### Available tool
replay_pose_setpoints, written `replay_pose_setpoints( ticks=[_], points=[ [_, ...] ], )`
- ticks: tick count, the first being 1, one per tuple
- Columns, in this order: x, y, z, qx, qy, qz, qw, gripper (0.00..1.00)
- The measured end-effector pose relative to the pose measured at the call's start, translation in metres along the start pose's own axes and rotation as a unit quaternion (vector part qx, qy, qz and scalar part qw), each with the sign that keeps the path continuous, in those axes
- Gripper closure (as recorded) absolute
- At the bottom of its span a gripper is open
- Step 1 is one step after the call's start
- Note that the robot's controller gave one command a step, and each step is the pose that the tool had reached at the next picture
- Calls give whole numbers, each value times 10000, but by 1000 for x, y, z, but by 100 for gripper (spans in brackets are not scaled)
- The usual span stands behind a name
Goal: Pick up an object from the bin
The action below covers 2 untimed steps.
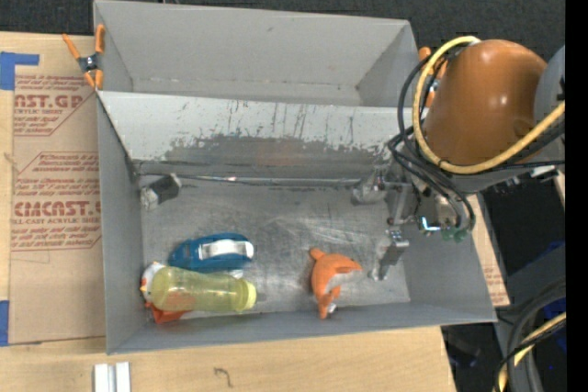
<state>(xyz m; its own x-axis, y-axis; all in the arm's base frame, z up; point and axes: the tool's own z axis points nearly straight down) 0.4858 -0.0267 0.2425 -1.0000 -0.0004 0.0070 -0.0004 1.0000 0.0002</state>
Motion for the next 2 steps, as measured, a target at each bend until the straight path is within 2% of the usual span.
replay_pose_setpoints(
  ticks=[1, 2],
  points=[
    [-2, 0, -4, 2, -42, -2, 10000, 0],
    [-7, -5, 48, 4, -68, -368, 9993, 0]
  ],
)
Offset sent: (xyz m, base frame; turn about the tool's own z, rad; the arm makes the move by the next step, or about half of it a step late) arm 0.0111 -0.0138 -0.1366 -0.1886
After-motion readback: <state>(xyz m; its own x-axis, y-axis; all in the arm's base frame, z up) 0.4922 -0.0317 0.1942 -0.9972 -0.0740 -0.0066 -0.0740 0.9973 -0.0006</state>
